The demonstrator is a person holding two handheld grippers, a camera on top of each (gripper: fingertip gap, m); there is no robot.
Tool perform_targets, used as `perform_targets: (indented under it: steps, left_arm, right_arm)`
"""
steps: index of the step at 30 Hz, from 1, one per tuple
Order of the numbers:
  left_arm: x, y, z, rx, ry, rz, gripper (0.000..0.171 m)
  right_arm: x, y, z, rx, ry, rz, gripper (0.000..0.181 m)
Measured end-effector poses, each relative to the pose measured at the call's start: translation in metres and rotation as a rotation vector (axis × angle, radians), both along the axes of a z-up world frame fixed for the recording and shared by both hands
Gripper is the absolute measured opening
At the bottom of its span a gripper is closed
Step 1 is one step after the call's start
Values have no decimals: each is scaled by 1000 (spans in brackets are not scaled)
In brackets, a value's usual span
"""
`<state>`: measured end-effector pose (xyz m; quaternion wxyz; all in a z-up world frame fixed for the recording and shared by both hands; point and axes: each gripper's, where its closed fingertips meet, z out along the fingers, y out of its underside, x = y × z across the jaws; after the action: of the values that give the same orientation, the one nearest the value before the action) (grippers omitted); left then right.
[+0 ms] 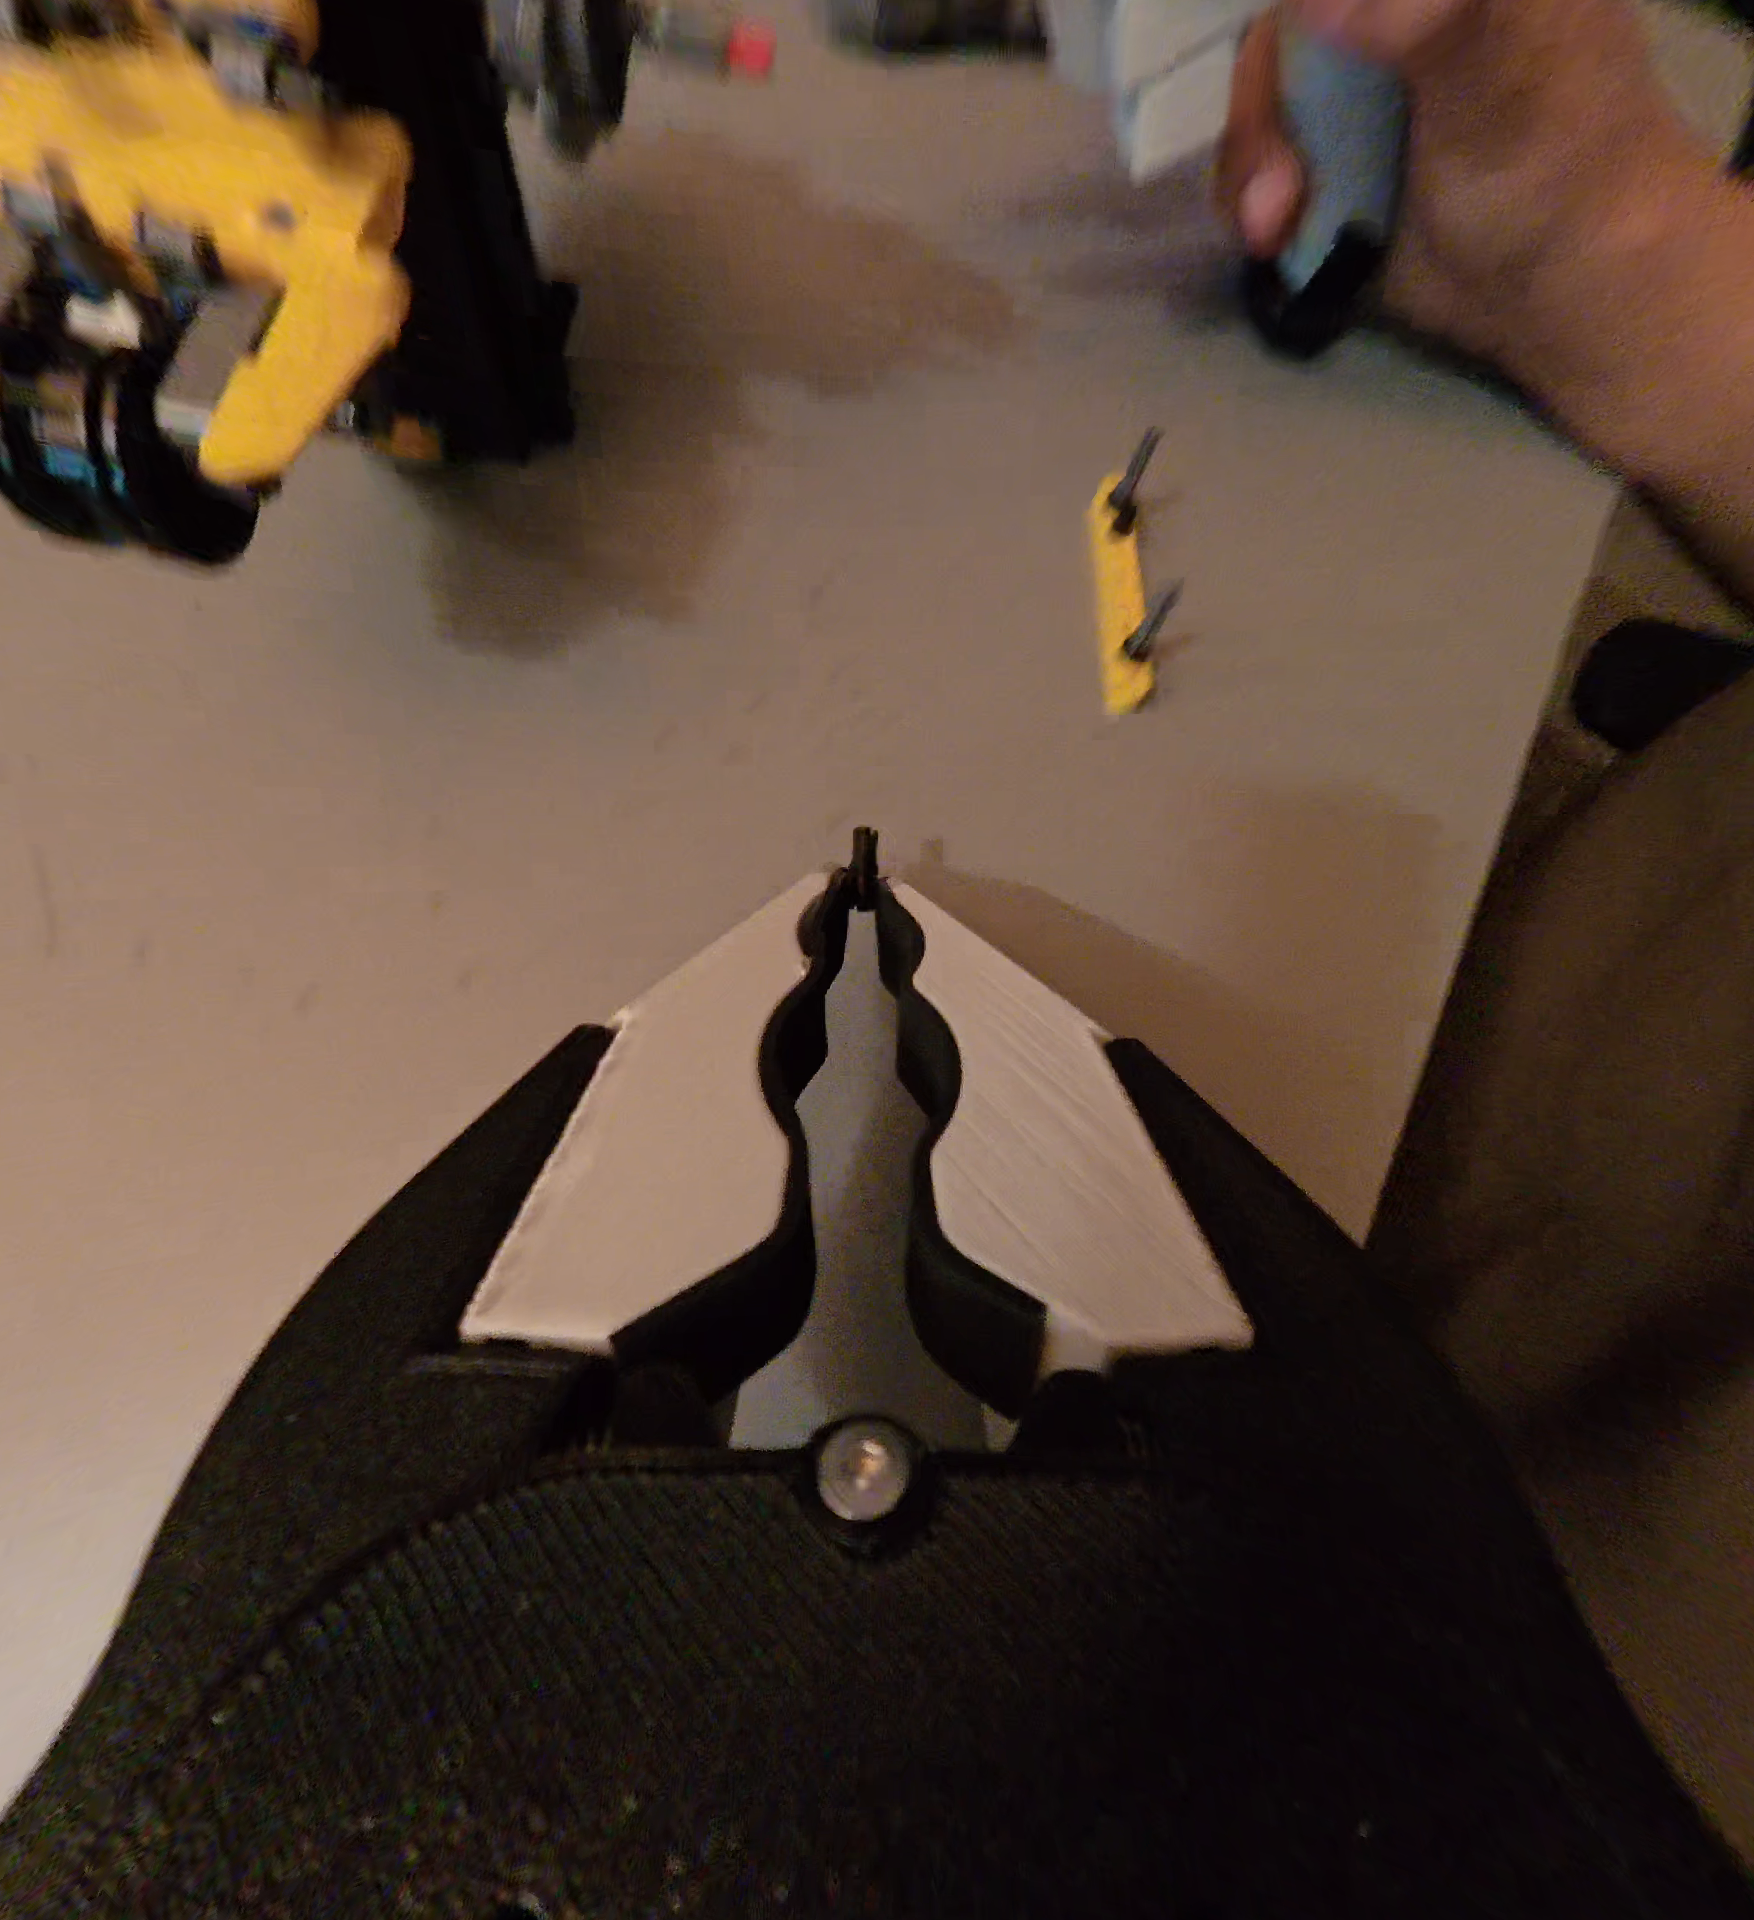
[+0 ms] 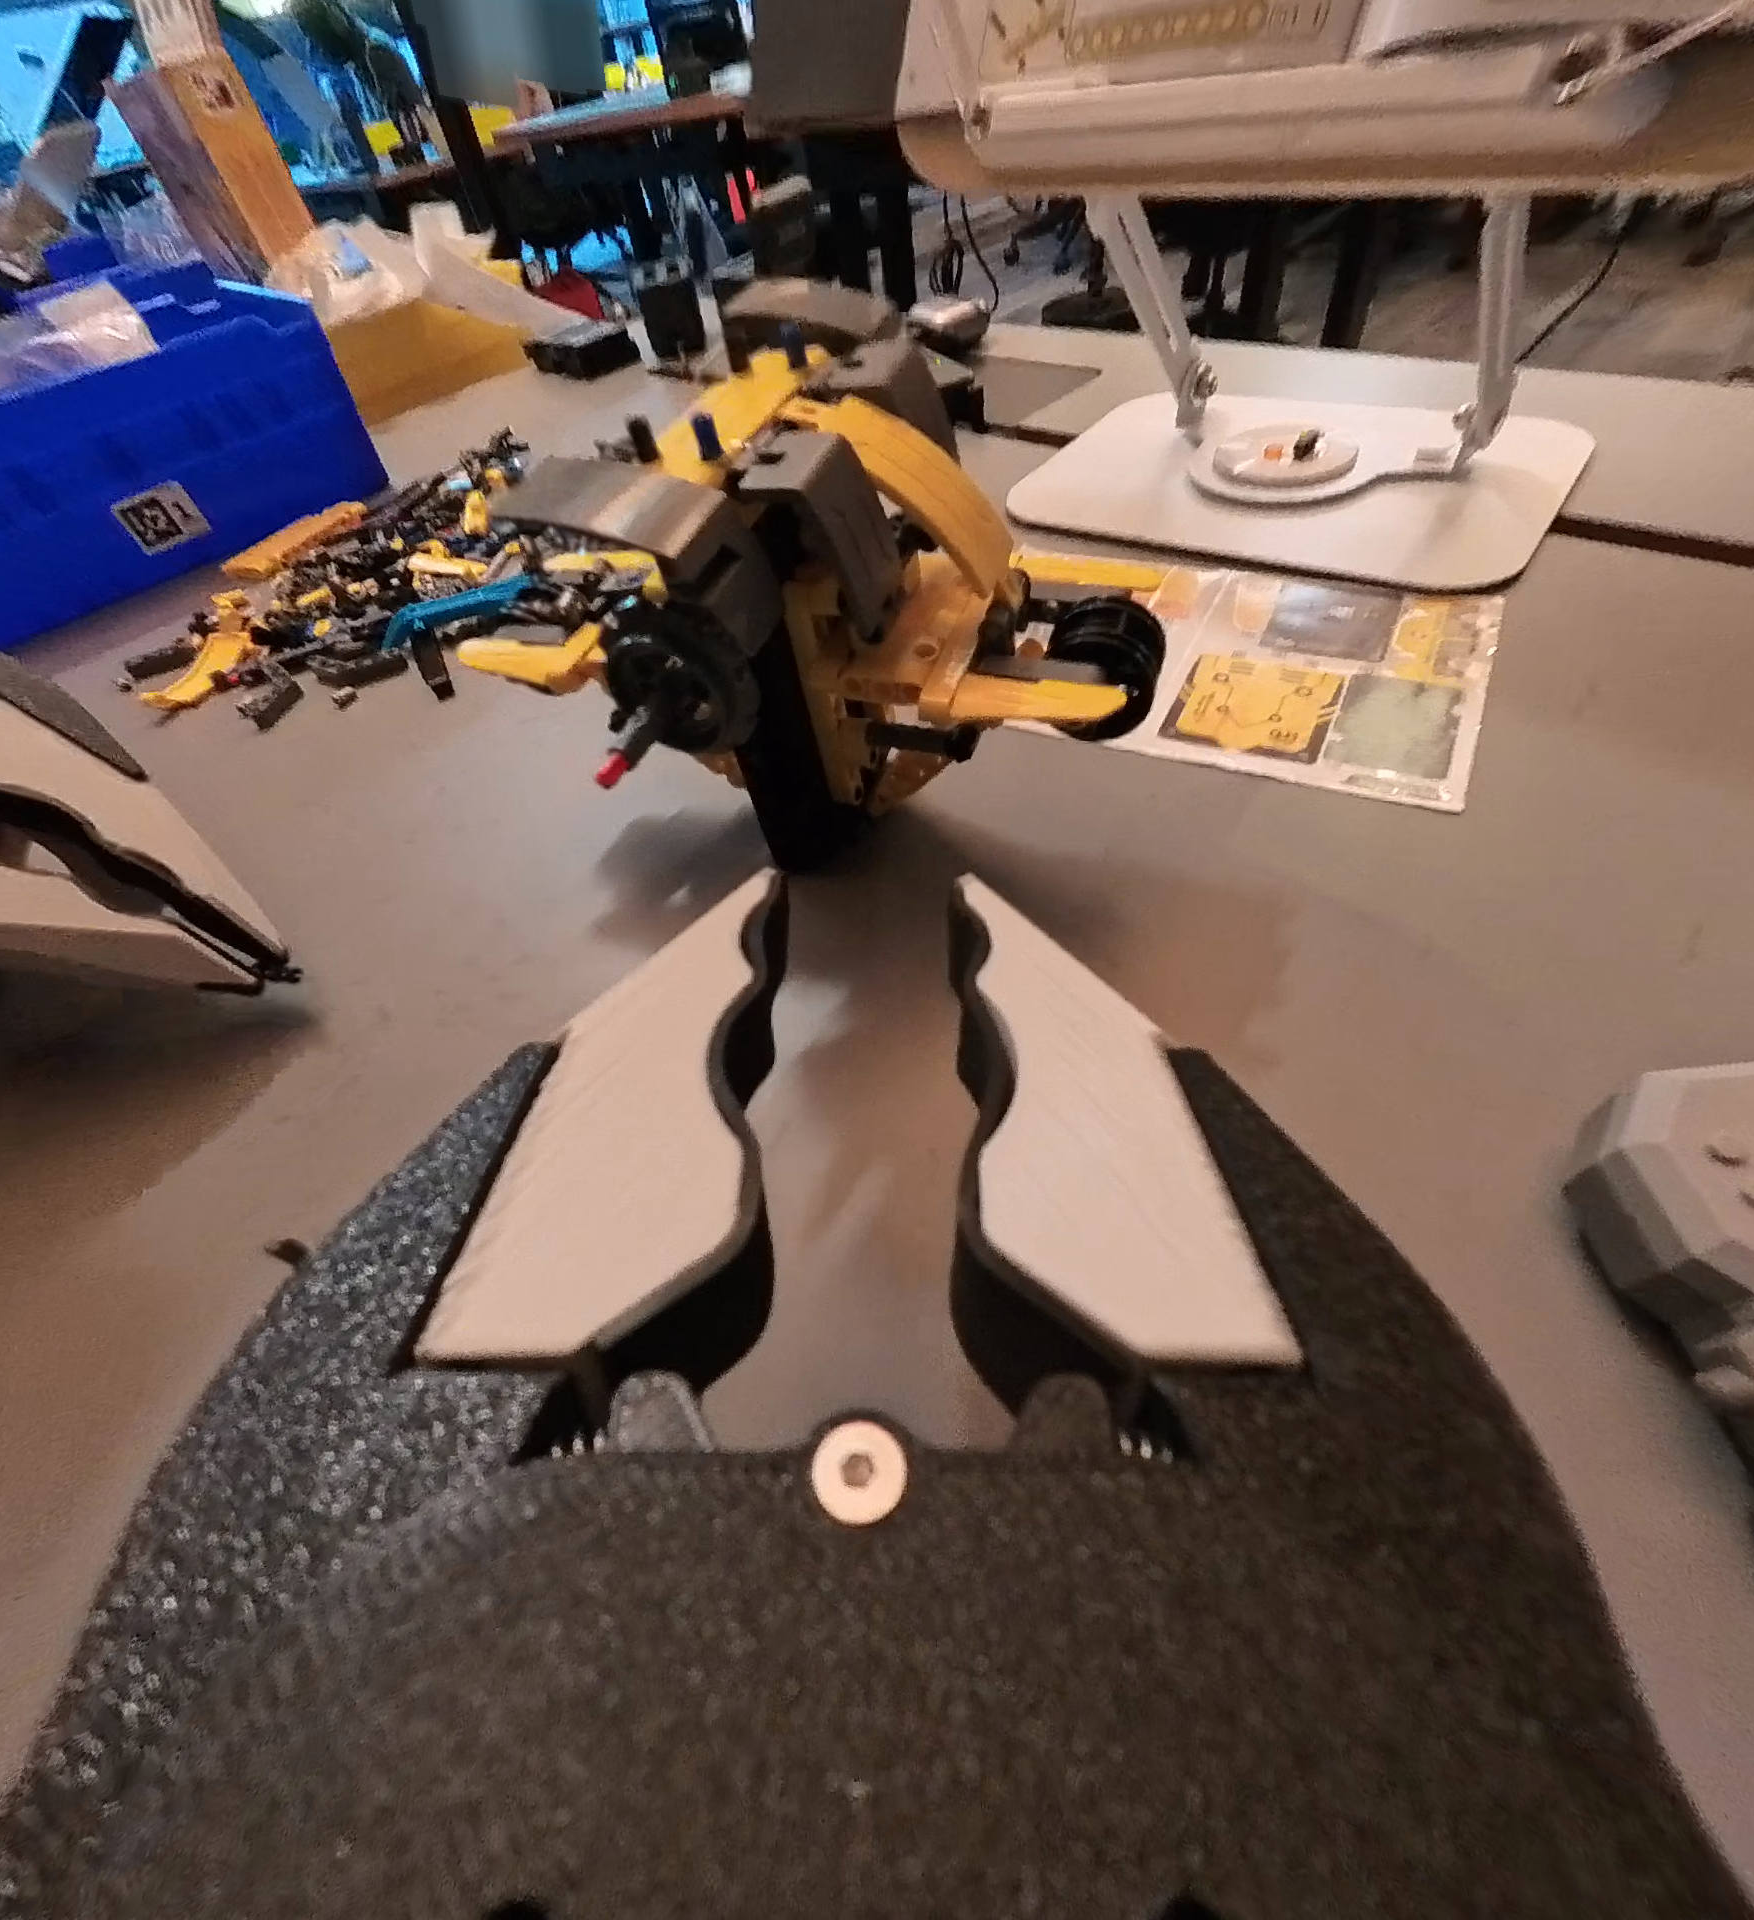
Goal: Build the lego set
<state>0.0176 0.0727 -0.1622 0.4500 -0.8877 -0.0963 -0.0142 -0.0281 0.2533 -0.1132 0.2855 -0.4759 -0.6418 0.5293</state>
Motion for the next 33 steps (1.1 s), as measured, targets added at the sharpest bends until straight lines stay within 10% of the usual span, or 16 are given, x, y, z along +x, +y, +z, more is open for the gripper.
perform_targets:
  steps: [7,20,33]
  left_arm:
    - [28,46,44,179,146,-64,1]
    - [39,65,46,188,245,-98,1]
    - [48,74,44,189,281,-135,2]
  right_arm:
    - [43,-53,17,-109,-54,164,24]
    - [83,-100,20,-559,-287,437,11]
    - [84,-109,-2,-453,-405,440,4]
